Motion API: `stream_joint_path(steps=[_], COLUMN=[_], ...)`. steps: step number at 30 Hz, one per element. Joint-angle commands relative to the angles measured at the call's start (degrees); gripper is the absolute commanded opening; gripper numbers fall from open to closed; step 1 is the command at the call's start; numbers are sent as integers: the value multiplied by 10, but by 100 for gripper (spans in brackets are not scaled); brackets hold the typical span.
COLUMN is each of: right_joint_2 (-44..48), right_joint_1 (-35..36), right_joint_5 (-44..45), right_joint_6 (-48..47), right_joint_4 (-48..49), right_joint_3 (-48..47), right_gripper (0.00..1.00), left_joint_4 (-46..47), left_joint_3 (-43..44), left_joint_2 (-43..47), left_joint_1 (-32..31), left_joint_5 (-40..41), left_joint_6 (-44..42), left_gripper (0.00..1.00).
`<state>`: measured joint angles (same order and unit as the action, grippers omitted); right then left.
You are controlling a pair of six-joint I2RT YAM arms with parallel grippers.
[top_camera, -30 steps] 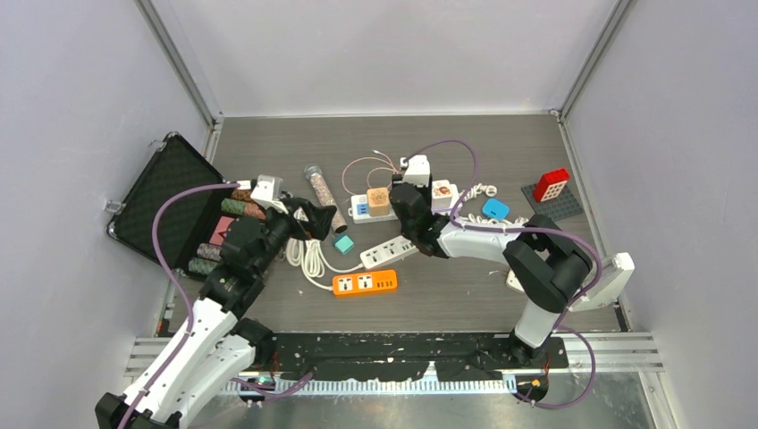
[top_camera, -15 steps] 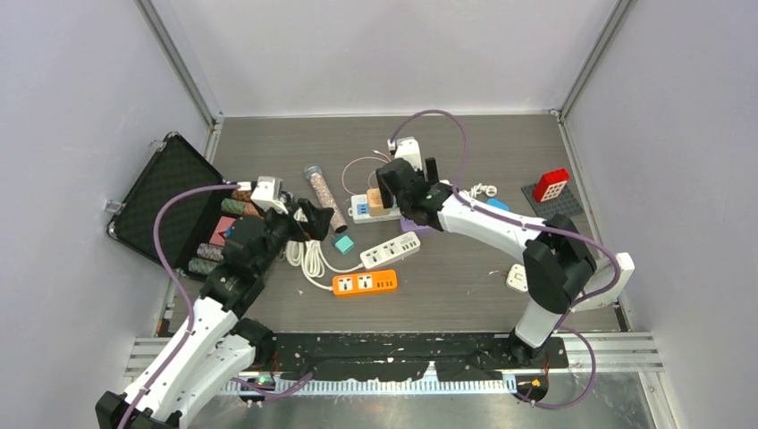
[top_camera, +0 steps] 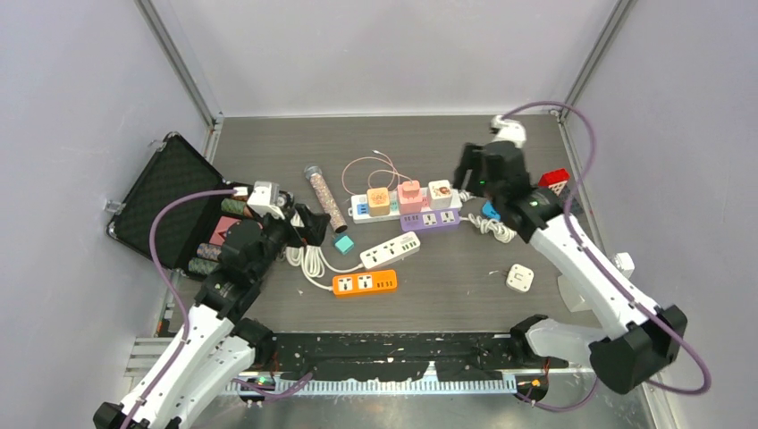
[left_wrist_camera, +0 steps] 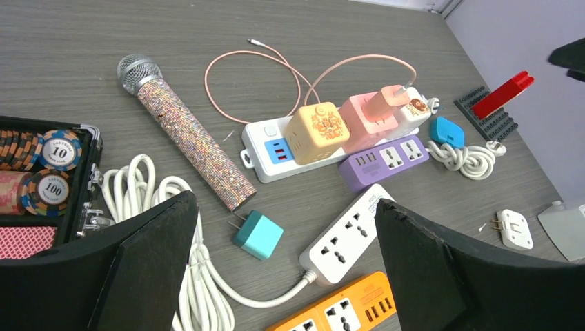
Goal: Insert the plug
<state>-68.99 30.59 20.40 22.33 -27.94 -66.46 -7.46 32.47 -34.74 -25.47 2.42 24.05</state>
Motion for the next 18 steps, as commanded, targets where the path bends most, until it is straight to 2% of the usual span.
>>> stream_joint_path(steps=[1,3,6,9,11,18], right_joint_2=[21,-8,-59,-130,-173,-283], right_joint_1=[-103,-136,-166,-182,-196,-225], right_joint_5=[-22,-10,11,41,42,52], right_joint_6=[65,70,78,95,104,105], right_joint_4=[-16,-25,-28,-24,-13,7], right_joint_3=[51,56,53,46,44,13], right_gripper=[59,53,53,73,82,99], left_joint_4=[4,8,14,16,17,18], left_joint_3=[4,3,4,6,5,3], left_joint_2=[13,13,11,8,7,2], left_joint_1=[2,2,2,2,2,2], left_joint_5=[-4,-8,-12,-14,-15,-21], left_joint_6=[6,7,9,10,11,9], left_gripper=[100,99,100,100,100,100])
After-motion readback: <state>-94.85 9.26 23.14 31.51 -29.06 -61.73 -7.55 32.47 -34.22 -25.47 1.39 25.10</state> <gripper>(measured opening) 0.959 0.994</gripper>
